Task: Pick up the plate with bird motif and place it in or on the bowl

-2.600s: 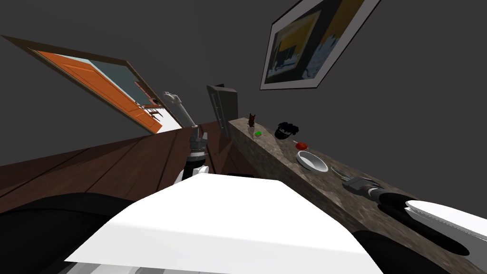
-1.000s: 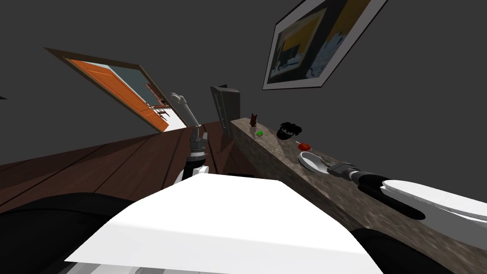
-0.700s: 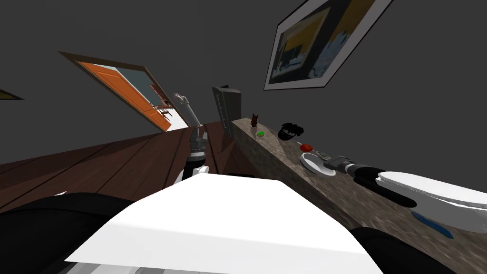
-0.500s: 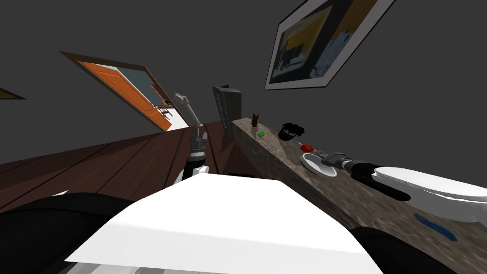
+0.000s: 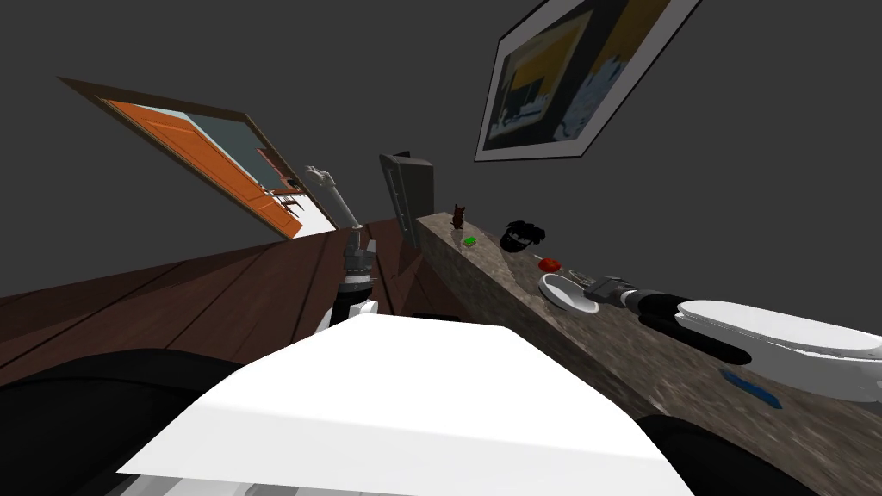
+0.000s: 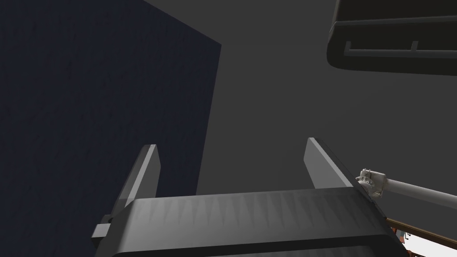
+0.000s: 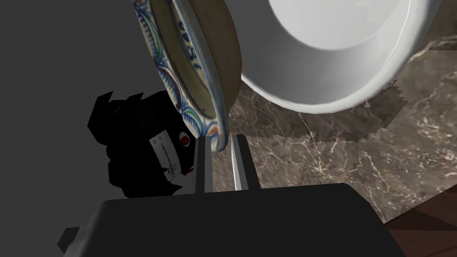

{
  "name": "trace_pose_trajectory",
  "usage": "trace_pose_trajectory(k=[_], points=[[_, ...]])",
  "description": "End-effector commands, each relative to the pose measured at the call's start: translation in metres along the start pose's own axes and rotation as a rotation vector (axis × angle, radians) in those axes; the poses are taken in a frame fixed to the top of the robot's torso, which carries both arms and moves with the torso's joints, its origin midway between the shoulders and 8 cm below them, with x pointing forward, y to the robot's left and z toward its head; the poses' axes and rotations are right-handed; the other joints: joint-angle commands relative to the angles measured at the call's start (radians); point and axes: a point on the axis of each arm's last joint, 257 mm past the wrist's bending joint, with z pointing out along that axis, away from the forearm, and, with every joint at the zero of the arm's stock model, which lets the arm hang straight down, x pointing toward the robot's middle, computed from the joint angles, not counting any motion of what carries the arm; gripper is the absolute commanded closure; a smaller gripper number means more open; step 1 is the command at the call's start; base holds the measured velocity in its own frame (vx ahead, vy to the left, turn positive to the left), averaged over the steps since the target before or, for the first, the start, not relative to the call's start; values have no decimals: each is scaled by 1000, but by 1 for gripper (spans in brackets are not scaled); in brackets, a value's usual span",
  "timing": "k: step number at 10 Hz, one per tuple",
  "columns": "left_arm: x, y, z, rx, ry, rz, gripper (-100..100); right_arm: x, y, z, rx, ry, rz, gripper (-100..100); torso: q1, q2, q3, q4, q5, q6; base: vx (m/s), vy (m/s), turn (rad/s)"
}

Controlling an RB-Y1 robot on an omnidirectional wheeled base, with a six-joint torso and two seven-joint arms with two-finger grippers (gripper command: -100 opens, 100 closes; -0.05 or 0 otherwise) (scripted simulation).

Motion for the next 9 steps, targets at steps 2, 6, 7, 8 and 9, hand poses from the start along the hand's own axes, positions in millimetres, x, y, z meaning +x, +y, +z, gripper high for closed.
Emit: trace_pose_trajectory(k=[2,6,7,8,9], points=[[0,0,0,0,0,0,0,12,11,0,-31,31,-47,100,0,0,0,0,0,-1,-4,-24,-121],[0,0,0,0,0,0,0,14,11,0,-34,35,-48,-100,3,-2,-1,-1,1,-2,0,-4,-24],[0,0,0,0,0,0,0,14,11,0,-34,35,-48,-100,3,-2,-1,-1,1,-2,0,0,0],[0,0,0,0,0,0,0,14,11,0,-34,35,-48,-100,3,-2,-2,-1,1,-2,0,0,0],[0,0,0,0,0,0,0,14,11,0,-34,35,-48,-100,3,-3,-2,-1,1,-2,0,0,0]])
